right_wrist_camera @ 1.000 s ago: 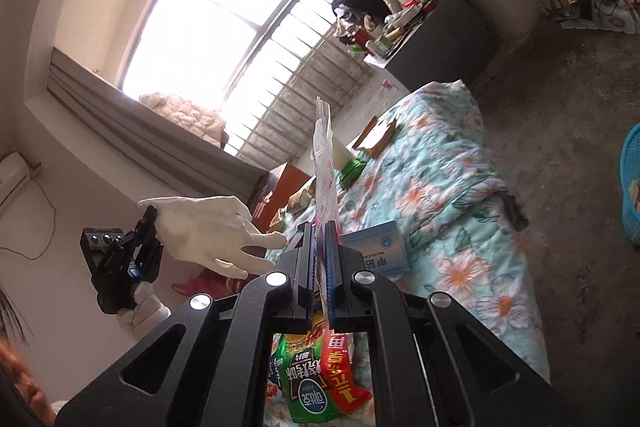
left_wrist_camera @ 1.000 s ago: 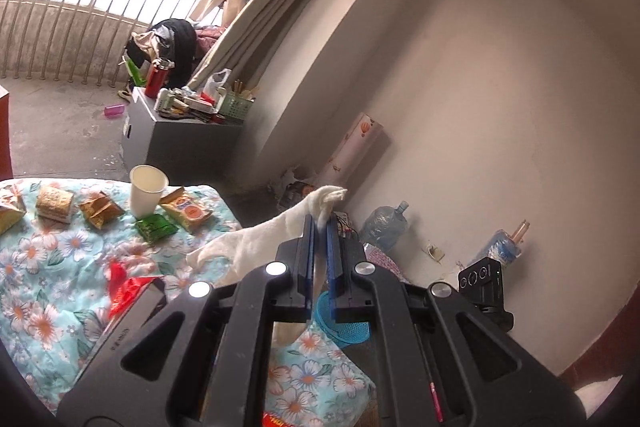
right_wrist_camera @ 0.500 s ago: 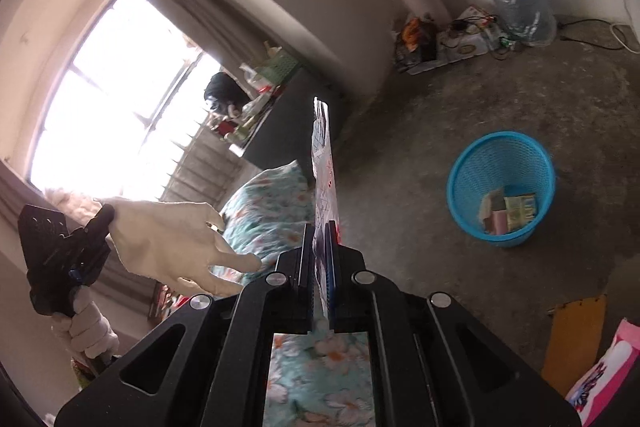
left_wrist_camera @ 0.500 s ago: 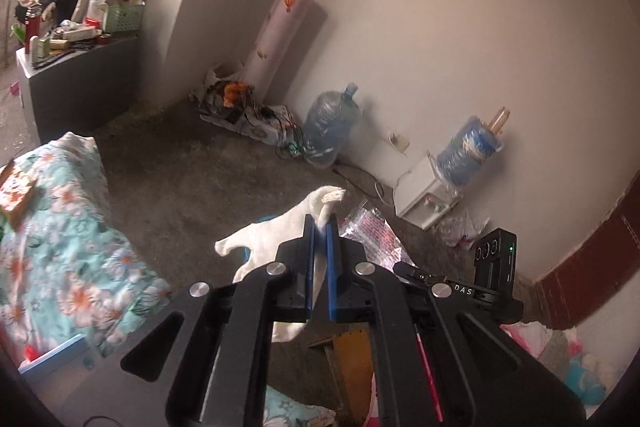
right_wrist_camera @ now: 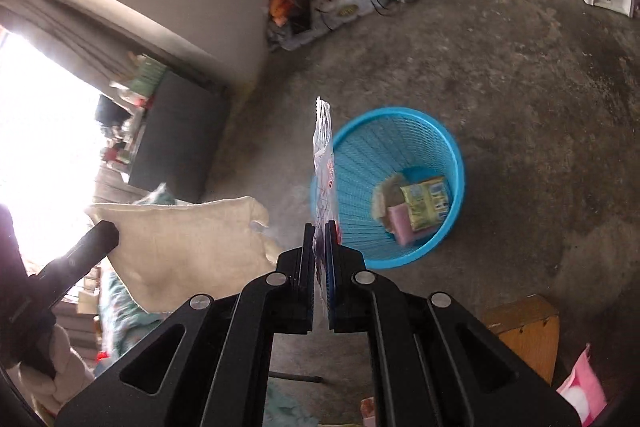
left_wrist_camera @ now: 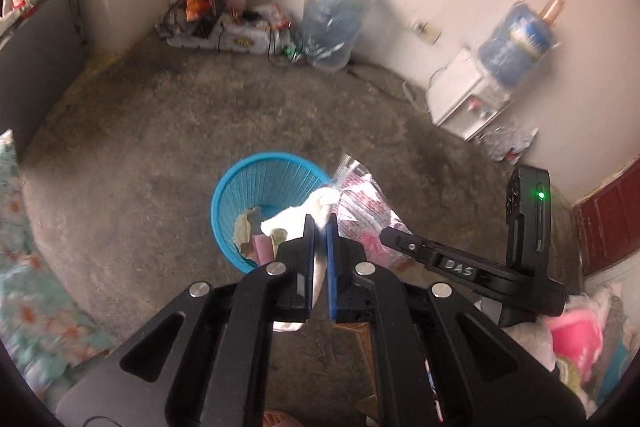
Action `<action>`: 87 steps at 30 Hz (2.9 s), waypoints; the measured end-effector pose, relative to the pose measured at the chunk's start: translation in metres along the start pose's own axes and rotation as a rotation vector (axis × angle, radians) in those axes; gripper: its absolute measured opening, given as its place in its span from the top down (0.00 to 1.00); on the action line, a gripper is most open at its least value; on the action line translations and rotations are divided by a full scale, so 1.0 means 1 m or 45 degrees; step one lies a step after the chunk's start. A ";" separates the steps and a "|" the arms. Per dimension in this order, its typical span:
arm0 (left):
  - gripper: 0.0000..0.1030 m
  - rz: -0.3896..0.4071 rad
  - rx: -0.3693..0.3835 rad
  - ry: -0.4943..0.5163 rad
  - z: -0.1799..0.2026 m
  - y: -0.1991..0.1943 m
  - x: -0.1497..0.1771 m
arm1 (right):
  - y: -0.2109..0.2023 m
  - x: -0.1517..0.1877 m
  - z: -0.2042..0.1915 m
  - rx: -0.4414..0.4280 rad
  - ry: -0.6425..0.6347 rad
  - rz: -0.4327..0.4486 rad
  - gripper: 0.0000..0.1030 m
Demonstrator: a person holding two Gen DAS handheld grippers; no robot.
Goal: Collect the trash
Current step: 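Carry the glove and bag over the blue wastebasket and open both tools, then move both open tools back to the trash pile on the bed, then grasp the red plastic wrapper with the left tool while the right tool grasps the blue medicine box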
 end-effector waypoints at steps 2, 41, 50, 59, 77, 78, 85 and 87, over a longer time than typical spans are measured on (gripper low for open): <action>0.96 -0.031 -0.029 -0.023 -0.006 0.028 -0.006 | 0.022 -0.010 0.008 0.048 -0.001 -0.032 0.95; 0.37 0.480 -0.220 0.071 -0.088 -0.349 0.115 | -0.145 0.126 -0.239 -0.345 -0.522 0.069 0.41; 0.34 0.731 -0.433 -0.258 -0.166 -0.500 0.196 | -0.182 0.200 -0.335 -0.583 -0.826 -0.039 0.36; 0.34 0.790 -0.494 -0.582 -0.254 -0.563 0.275 | -0.173 0.261 -0.389 -0.687 -0.956 -0.212 0.36; 0.42 0.530 -0.266 -0.910 -0.417 -0.471 0.298 | -0.099 0.298 -0.425 -0.618 -0.909 -0.471 0.36; 0.42 0.500 -0.257 -0.920 -0.424 -0.462 0.297 | -0.096 0.298 -0.426 -0.622 -0.899 -0.482 0.36; 0.42 0.236 -0.259 -0.903 -0.467 -0.402 0.281 | -0.074 0.314 -0.420 -0.660 -0.754 -0.614 0.36; 0.42 0.173 -0.277 -0.894 -0.479 -0.388 0.278 | -0.068 0.317 -0.413 -0.697 -0.657 -0.657 0.36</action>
Point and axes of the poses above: each gripper's, at about its wrist camera, not at the fingertips, and y roughly the way its jaws point, z to its right, x to its underside, the point moved 7 cm from there along y, roughly the way its jaws point, and after that the axes turned 5 degrees about -y, right-handed, at the moved point
